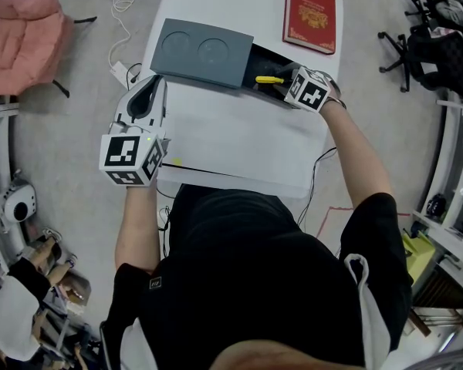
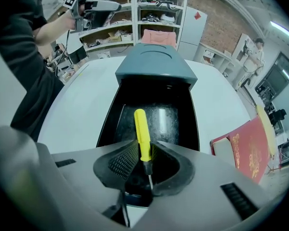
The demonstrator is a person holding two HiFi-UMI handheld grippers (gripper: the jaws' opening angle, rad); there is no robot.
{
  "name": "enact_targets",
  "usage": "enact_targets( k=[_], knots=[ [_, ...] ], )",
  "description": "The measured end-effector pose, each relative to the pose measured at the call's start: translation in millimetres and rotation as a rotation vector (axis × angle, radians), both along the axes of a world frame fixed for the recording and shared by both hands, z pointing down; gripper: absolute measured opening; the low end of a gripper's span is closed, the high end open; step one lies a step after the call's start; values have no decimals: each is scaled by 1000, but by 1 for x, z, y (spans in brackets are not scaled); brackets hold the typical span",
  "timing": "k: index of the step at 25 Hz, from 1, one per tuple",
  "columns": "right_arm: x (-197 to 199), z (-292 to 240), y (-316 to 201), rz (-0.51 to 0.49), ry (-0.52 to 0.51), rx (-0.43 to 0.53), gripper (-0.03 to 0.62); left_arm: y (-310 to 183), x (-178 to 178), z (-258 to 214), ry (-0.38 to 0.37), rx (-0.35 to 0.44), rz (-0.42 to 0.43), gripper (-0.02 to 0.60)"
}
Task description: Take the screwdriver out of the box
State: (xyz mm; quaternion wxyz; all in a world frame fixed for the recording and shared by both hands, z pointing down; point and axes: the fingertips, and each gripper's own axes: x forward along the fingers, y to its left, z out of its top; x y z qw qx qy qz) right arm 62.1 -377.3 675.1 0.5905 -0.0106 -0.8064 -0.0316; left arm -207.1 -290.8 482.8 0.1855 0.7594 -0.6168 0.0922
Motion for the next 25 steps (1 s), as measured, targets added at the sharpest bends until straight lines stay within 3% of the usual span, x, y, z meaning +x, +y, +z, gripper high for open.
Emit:
enact_targets(
  k=[2, 13, 20, 25],
  knots=[
    [-4, -3, 2, 12, -8, 3, 78, 2, -5, -3, 0, 5, -3, 29],
    [-19, 0, 9, 77, 25, 31, 80, 12, -33, -13, 4, 30, 23, 29],
    [-24, -51, -1, 298, -99, 64, 80, 8, -45, -30, 17, 76, 73, 29],
    [-22, -96, 6, 382, -182, 113, 80, 7, -41, -41, 16, 105, 130, 29]
  ],
)
